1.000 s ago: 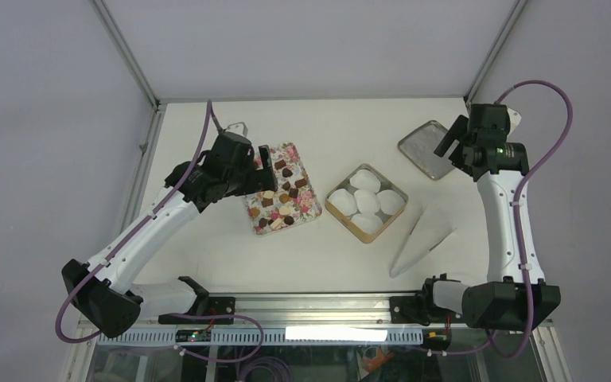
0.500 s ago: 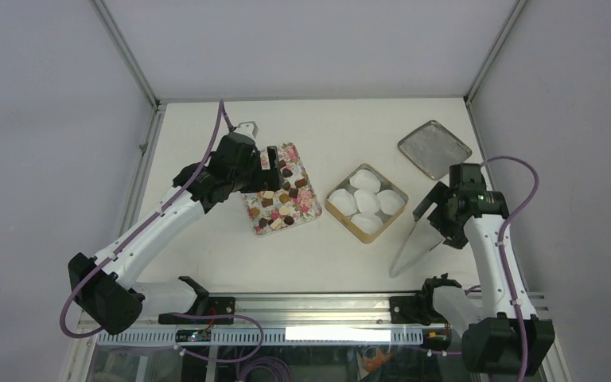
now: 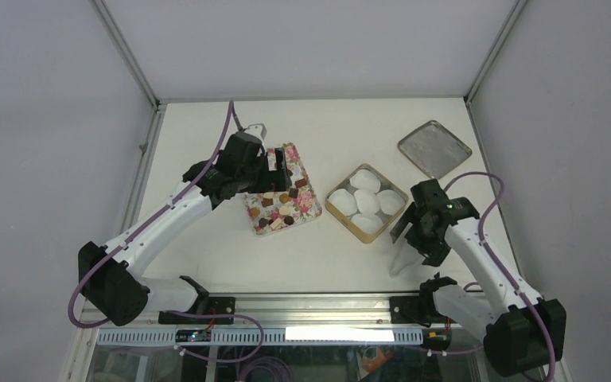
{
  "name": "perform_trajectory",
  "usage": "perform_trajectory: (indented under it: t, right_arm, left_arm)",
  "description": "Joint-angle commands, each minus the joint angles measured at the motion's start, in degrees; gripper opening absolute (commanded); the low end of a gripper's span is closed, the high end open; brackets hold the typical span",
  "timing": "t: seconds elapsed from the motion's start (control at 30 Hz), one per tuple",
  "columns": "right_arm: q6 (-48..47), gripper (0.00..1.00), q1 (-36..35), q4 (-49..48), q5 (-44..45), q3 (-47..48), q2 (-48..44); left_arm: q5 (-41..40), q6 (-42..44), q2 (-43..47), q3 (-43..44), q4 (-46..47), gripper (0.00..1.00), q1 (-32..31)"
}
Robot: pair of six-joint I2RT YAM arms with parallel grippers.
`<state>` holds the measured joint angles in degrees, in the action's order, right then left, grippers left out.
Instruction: Pack the chocolate
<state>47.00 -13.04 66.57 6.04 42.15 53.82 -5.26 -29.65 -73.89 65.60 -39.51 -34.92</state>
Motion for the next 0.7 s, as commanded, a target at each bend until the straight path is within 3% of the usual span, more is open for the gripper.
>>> perform_trajectory:
  t: [0.0, 0.4, 0.6, 0.67]
  right_arm:
    - [9.2, 0.97, -4.7, -2.1, 7.5, -0.9, 3.7]
    - [9.6, 0.82, -6.2, -14.3, 10.9, -7.4, 9.1]
    - [8.7, 0.62, -6.1, -19.4, 11.0, -11.1, 6.7]
    - [8.8, 0.59, -6.1, -19.9, 11.0, -11.4, 7.0]
  left_arm:
    - [1.7, -0.6, 1.1, -0.8, 3.1, 0.99, -0.3]
    - [0.3, -0.7, 1.3, -2.2, 3.1, 0.99, -0.3]
    - [0.3, -1.2, 0.9, -2.2, 3.0, 0.99, -0.3]
    - [0.5, -1.3, 0.9, -2.2, 3.1, 0.99, -0.3]
